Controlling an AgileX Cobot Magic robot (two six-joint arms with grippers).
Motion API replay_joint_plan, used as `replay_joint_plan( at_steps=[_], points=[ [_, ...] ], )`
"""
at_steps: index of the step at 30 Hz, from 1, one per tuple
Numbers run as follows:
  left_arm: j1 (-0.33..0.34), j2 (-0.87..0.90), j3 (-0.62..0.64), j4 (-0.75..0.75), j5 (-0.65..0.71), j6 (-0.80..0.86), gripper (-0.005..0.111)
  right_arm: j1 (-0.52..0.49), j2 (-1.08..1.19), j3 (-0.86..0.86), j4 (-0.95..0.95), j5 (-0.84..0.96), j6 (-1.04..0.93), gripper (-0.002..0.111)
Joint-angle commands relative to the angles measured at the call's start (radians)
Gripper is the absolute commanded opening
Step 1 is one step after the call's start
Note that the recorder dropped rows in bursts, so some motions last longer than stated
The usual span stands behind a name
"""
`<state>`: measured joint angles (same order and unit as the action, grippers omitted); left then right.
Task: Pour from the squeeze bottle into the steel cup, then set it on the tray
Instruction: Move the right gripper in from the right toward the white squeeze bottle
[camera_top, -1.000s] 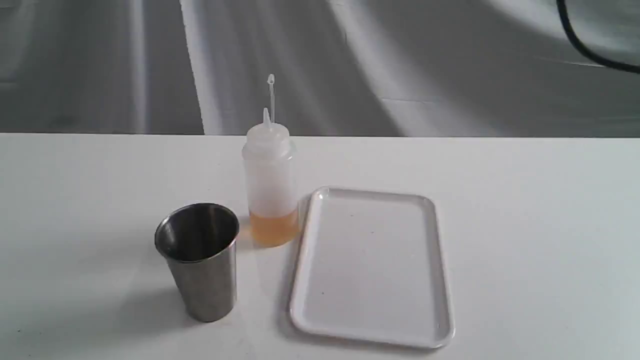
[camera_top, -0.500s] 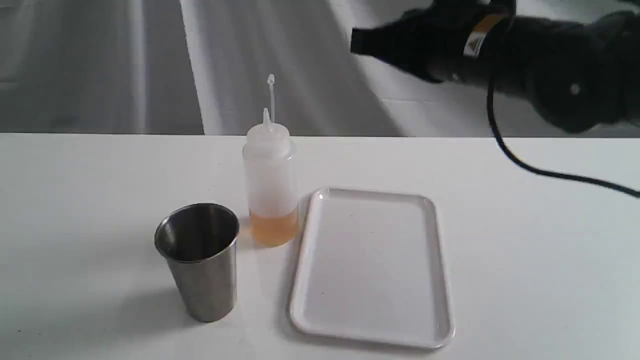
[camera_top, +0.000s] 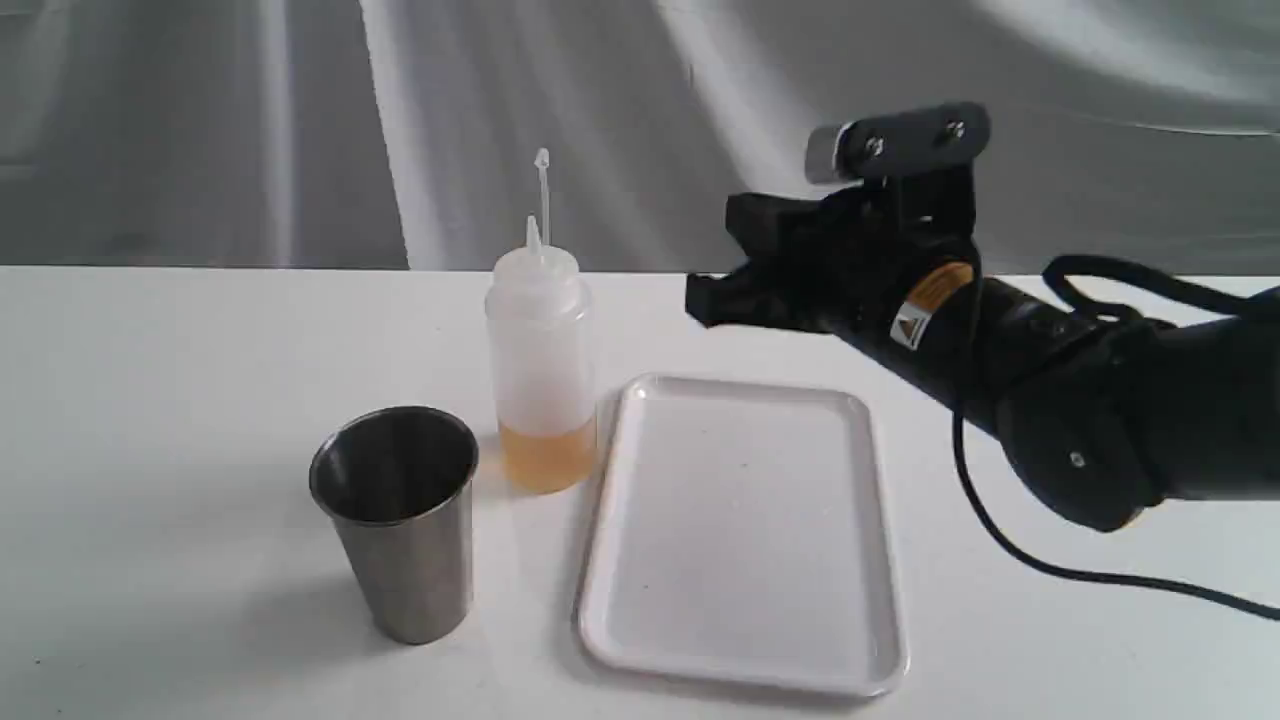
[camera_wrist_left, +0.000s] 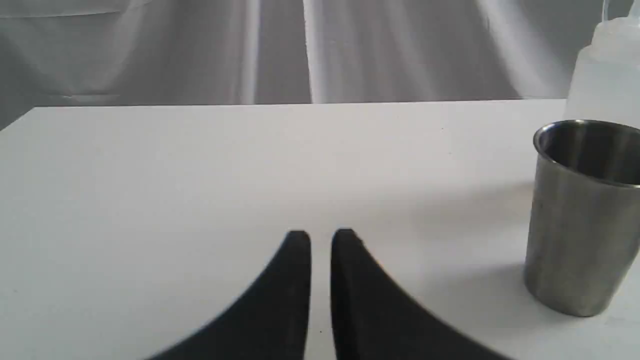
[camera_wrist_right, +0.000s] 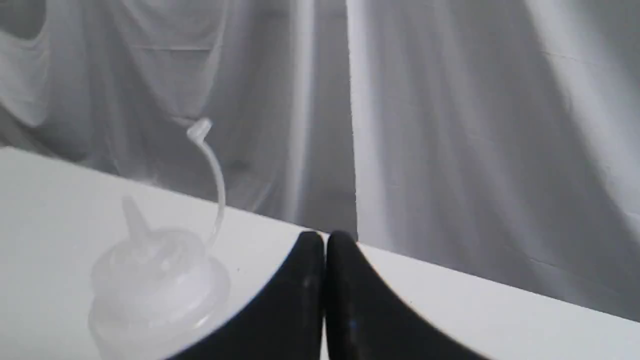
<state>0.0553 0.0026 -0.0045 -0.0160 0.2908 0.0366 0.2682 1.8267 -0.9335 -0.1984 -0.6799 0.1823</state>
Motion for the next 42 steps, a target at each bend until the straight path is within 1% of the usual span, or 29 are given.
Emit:
replay_joint_plan(
  at_steps=[1, 6, 8, 14, 16, 19, 21, 23, 26, 29, 31, 33, 38, 40, 42],
  points=[
    [-0.008, -0.003, 0.004, -0.001, -0.007, -0.004, 0.008, 0.001, 0.029, 0.013, -0.13, -0.023, -0.018, 0.0],
    [-0.008, -0.003, 0.004, -0.001, -0.007, -0.004, 0.008, -0.025, 0.054, 0.013, -0.21, -0.018, 0.049, 0.0],
    [-0.008, -0.003, 0.004, -0.001, -0.007, -0.004, 0.008, -0.054, 0.058, 0.013, -0.309, -0.029, 0.111, 0.0],
    [-0.008, -0.003, 0.004, -0.001, -0.007, 0.0, 0.008, -0.164, 0.098, 0.013, -0.681, -0.171, 0.294, 0.0],
    [-0.008, -0.003, 0.004, -0.001, -0.007, 0.0, 0.008, -0.186, 0.11, 0.013, -0.746, -0.177, 0.299, 0.0],
    [-0.008, -0.003, 0.004, -0.001, -0.007, 0.0, 0.008, -0.202, 0.133, 0.009, -0.78, -0.185, 0.299, 0.0],
    [-0.008, -0.003, 0.004, -0.001, -0.007, 0.0, 0.008, -0.21, 0.159, -0.025, -0.86, -0.187, 0.33, 0.0],
    [-0.008, -0.003, 0.004, -0.001, -0.007, 0.0, 0.008, -0.21, 0.191, -0.082, -1.01, -0.195, 0.403, 0.0],
    [-0.008, -0.003, 0.004, -0.001, -0.007, -0.002, 0.008, -0.21, 0.236, -0.17, -1.15, -0.232, 0.469, 0.0],
    [-0.008, -0.003, 0.004, -0.001, -0.007, -0.002, 0.008, -0.22, 0.264, -0.217, -1.145, -0.238, 0.518, 0.0],
    [-0.008, -0.003, 0.004, -0.001, -0.007, -0.002, 0.008, -0.233, 0.282, -0.232, -1.109, -0.251, 0.539, 0.0],
    [-0.008, -0.003, 0.004, -0.001, -0.007, -0.002, 0.008, -0.253, 0.297, -0.232, -1.055, -0.287, 0.536, 0.0],
    [-0.008, -0.003, 0.004, -0.001, -0.007, 0.0, 0.008, -0.28, 0.318, -0.232, -1.045, -0.299, 0.523, 0.0],
    [-0.008, -0.003, 0.004, -0.001, -0.007, 0.0, 0.008, -0.282, 0.329, -0.245, -1.057, -0.313, 0.524, 0.006],
    [-0.008, -0.003, 0.004, -0.001, -0.007, 0.0, 0.008, -0.28, 0.344, -0.272, -1.106, -0.356, 0.56, 0.018]
  ],
)
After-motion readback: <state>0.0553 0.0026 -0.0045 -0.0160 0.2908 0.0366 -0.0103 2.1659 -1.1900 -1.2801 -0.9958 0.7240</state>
